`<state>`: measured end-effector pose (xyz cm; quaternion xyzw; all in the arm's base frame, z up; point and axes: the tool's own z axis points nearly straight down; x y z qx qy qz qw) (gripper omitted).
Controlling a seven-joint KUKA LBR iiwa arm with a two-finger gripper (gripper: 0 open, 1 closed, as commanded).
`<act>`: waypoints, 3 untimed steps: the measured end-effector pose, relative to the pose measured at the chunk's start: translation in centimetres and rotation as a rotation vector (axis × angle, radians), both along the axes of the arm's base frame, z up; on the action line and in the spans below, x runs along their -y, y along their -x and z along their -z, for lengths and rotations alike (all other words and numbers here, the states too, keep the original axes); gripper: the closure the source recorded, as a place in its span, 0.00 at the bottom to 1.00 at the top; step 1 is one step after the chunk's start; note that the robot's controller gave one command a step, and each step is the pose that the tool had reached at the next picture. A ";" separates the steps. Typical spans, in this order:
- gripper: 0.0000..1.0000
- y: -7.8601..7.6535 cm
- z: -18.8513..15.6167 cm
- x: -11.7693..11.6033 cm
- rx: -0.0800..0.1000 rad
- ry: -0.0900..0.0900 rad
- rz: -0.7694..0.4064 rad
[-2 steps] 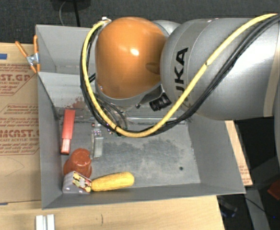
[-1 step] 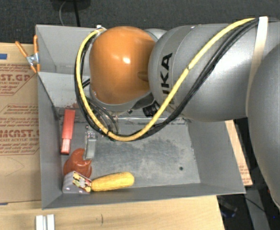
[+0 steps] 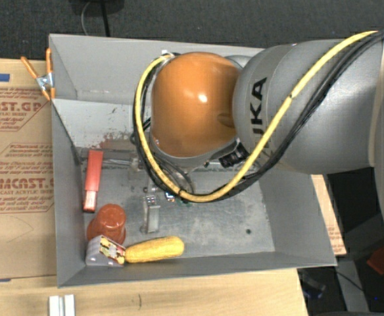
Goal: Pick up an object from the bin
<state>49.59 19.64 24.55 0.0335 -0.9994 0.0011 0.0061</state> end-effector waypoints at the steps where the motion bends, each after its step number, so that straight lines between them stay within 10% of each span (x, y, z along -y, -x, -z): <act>1: 0.00 -0.5 -5.9 0.7 0.010 -0.003 -0.037; 3: 0.00 0.6 1.8 0.6 0.015 -0.006 -0.129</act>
Offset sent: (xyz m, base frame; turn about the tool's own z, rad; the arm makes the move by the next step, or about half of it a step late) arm -0.0135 -0.0142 -0.1111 -0.3829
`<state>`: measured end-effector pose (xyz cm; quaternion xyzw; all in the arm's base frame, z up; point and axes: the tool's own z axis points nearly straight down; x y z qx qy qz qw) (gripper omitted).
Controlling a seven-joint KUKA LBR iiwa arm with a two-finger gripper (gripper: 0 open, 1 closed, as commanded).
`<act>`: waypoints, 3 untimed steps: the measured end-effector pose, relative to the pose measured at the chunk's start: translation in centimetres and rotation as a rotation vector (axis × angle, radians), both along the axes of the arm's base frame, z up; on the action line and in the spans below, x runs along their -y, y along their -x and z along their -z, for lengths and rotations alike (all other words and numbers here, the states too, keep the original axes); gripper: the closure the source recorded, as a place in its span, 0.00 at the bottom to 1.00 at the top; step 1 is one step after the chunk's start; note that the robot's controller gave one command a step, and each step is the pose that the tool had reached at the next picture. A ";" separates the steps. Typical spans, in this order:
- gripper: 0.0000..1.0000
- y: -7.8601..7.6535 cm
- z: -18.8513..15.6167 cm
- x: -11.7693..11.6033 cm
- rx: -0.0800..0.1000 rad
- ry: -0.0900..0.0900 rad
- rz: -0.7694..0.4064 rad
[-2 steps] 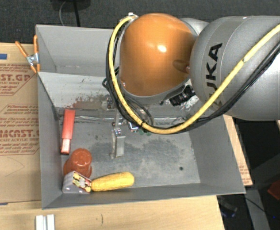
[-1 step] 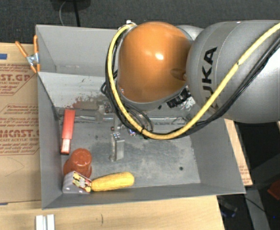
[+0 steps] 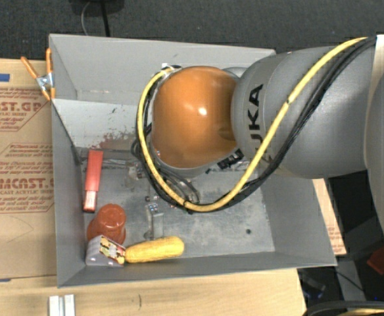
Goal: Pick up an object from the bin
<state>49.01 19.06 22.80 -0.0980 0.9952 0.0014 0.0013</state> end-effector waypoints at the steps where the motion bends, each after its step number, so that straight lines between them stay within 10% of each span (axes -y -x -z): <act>1: 0.00 -0.2 3.6 0.3 0.005 0.000 -0.122; 3: 0.00 0.0 14.2 3.1 0.007 -0.002 -0.265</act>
Offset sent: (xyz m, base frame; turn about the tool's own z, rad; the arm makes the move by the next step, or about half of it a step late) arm 0.0069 -0.0228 -0.1241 -0.2367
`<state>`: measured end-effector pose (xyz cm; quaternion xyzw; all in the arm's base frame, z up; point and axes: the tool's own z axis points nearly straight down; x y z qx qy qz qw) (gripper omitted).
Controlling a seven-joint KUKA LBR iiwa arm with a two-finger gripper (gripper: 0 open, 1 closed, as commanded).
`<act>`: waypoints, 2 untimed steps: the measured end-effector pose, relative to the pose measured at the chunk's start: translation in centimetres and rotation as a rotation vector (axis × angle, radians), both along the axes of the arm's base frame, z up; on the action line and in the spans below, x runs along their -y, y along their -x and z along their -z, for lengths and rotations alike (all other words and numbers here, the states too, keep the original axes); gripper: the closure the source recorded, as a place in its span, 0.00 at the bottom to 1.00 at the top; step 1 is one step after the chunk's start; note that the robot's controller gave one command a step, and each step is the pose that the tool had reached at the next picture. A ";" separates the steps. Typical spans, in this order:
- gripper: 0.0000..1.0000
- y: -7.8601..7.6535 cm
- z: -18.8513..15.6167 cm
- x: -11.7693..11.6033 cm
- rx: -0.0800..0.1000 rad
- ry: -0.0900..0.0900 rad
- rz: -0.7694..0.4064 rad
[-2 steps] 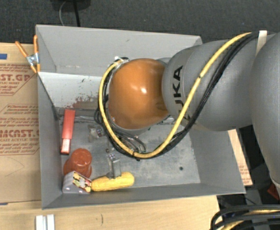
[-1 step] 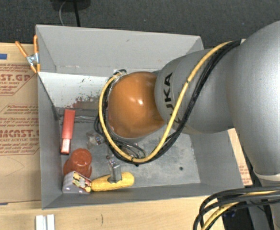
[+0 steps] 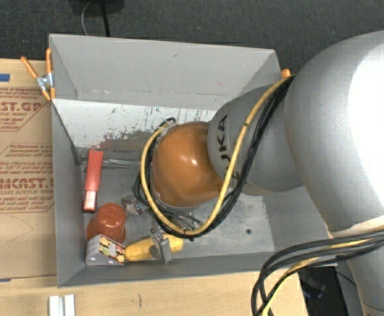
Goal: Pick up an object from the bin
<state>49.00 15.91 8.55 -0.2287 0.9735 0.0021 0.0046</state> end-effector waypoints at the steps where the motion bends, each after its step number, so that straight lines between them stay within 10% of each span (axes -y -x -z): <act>1: 1.00 0.0 1.1 -0.9 0.019 -0.006 0.002; 2: 1.00 0.0 1.1 -0.9 0.019 -0.006 0.003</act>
Offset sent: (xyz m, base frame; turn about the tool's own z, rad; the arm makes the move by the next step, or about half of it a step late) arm 0.0000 0.0000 0.0000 0.0000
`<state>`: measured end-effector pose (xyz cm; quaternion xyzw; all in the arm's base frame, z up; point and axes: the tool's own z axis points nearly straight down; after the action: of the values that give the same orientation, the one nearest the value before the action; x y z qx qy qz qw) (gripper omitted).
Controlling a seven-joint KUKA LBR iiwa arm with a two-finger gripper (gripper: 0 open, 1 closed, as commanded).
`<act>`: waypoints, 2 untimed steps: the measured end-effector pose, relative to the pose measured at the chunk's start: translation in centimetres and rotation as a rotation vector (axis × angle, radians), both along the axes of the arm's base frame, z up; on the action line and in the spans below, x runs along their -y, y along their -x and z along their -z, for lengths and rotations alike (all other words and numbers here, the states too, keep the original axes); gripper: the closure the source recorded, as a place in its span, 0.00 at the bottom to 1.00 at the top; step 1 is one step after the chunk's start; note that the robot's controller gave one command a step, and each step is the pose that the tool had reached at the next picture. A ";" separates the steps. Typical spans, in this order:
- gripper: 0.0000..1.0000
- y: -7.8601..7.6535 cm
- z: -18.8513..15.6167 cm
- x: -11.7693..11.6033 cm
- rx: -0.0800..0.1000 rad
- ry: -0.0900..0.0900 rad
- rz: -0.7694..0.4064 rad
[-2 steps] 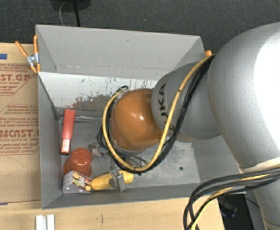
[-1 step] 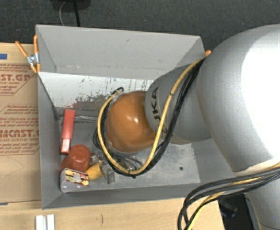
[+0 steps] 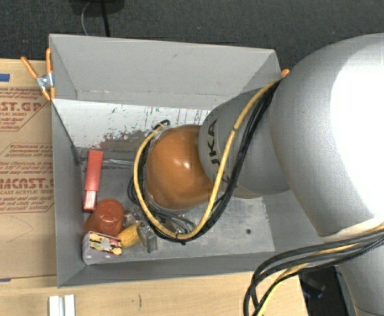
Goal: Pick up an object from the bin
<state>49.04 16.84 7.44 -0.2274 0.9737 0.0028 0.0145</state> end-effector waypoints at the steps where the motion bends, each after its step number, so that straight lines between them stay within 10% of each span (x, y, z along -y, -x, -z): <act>1: 1.00 -0.8 -9.6 0.3 0.001 -0.002 0.020; 2: 1.00 -0.8 -9.6 0.3 0.001 -0.002 0.020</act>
Offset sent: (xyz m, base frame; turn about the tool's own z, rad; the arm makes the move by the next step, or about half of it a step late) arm 0.0000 0.0000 0.0000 0.0000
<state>49.82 16.53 17.01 -0.2176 0.9759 0.0036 0.0152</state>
